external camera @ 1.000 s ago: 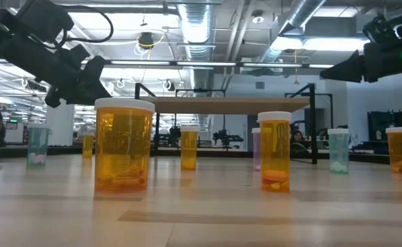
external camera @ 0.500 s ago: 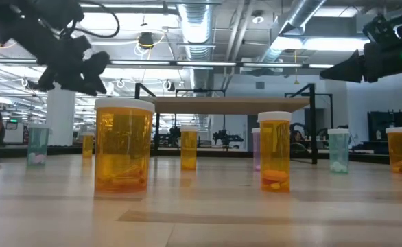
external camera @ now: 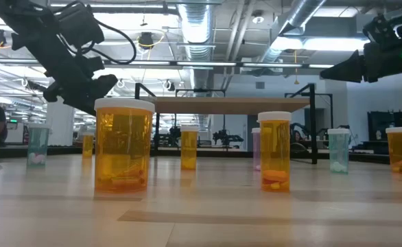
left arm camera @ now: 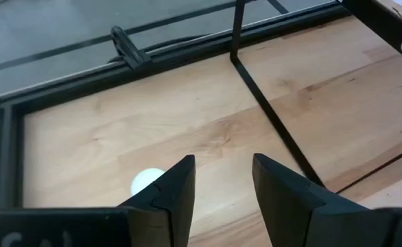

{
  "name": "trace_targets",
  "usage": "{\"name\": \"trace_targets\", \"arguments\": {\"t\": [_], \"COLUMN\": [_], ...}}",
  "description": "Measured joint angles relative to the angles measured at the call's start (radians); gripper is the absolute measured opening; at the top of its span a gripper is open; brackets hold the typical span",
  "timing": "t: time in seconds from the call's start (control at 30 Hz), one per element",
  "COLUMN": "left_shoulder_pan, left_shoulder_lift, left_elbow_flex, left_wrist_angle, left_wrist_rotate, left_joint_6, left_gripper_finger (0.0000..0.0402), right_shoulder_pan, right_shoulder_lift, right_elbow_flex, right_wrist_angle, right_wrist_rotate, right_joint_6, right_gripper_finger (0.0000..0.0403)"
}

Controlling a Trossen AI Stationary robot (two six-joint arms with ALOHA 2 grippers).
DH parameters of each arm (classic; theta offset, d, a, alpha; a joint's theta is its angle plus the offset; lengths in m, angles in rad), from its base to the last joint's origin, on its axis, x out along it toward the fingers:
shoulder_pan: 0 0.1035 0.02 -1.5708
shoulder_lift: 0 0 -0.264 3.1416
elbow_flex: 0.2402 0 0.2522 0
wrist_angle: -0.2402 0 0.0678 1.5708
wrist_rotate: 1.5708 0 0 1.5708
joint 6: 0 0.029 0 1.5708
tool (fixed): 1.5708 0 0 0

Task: Pick and place medicine bottles onto shelf by color
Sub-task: Put the top small orange pill bottle on the shelf

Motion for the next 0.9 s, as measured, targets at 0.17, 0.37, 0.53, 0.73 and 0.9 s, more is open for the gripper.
{"name": "trace_targets", "arguments": {"t": [0.17, 0.37, 0.53, 0.73, 0.9], "left_shoulder_pan": [0.000, 0.000, 0.028, 0.083, 0.122], "left_shoulder_lift": [0.011, 0.011, 0.016, 0.017, 0.017], "left_elbow_flex": [0.045, 0.070, 0.070, 0.048, 0.032], "left_wrist_angle": [-0.007, -0.102, -0.162, -0.194, -0.187], "left_wrist_rotate": [-0.013, -0.090, -0.078, -0.001, 0.022], "left_joint_6": [0.016, -0.033, -0.114, -0.160, -0.161], "left_gripper_finger": [0.0133, 0.0147, 0.0181, 0.0235, 0.0269], "right_shoulder_pan": [0.000, 0.000, 0.000, 0.000, 0.000], "right_shoulder_lift": [0.000, 0.000, 0.000, 0.000, 0.000], "right_elbow_flex": [0.000, 0.000, 0.000, 0.000, 0.000], "right_wrist_angle": [0.000, 0.000, 0.000, 0.000, 0.000], "right_wrist_rotate": [0.000, 0.000, 0.000, 0.000, 0.000], "right_joint_6": [0.000, 0.000, 0.000, 0.000, 0.000], "right_gripper_finger": [0.0260, 0.0260, 0.0260, 0.0260, 0.0260]}}
